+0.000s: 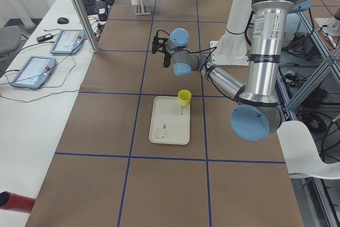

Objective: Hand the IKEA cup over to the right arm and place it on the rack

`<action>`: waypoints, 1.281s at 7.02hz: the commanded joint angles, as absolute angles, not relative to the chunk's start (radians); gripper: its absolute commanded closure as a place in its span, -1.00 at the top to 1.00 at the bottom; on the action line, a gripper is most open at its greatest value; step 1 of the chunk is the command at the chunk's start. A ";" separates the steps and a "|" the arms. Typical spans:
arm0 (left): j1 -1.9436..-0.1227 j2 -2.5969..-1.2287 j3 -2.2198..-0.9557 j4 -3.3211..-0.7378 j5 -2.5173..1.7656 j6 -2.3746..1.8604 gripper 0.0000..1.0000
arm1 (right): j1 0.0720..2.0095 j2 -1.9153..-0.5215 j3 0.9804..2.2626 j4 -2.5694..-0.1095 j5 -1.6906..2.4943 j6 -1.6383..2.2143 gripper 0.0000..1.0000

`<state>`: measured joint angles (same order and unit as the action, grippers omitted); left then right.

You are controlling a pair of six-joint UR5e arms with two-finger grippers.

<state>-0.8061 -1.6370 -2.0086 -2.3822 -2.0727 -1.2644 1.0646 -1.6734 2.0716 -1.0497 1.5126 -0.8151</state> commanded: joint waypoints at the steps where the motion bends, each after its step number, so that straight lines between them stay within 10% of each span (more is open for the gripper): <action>1: -0.804 -1.638 -2.009 -2.382 -2.068 -1.266 1.00 | 1.126 -1.743 2.024 -1.043 1.449 -1.074 -1.00; 9: -0.802 -1.640 -2.008 -2.387 -2.068 -1.269 1.00 | 1.035 -1.634 1.768 -1.042 1.117 -1.537 -1.00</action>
